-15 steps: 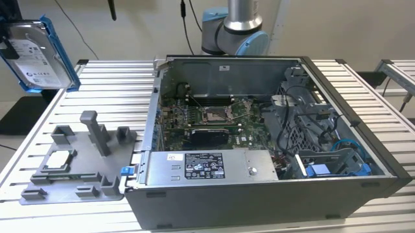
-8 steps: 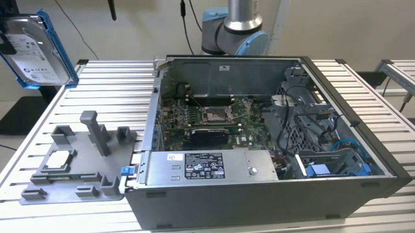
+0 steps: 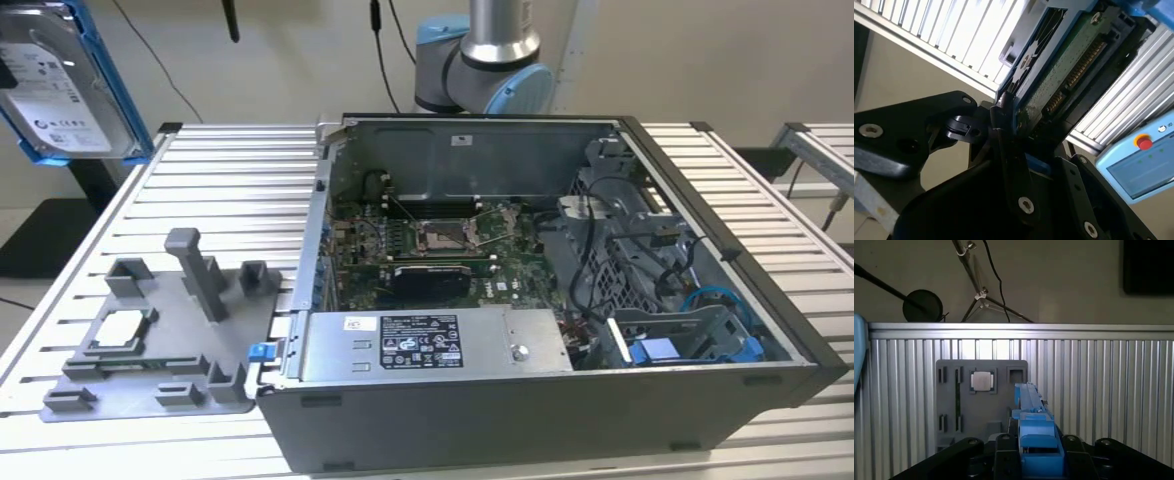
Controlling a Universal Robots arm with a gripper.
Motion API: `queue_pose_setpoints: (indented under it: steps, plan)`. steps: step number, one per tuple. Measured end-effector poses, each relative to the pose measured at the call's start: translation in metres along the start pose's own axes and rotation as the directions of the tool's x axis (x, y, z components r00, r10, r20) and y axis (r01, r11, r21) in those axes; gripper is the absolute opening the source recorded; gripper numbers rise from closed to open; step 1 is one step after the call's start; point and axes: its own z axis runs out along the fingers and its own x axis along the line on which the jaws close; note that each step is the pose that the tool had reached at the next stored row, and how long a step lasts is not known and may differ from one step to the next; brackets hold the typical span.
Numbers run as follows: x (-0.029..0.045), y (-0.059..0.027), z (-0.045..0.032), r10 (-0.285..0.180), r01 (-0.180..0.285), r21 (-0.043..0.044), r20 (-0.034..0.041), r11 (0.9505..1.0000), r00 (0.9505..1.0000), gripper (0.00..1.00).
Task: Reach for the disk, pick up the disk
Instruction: 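Pick up the disk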
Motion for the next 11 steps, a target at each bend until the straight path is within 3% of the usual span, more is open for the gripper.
queue_pose_setpoints:
  steps: [11]
  plan:
    - [-0.0013,0.0004,-0.0173,0.0,0.0,-0.0003,0.0,1.0,1.0,0.0]
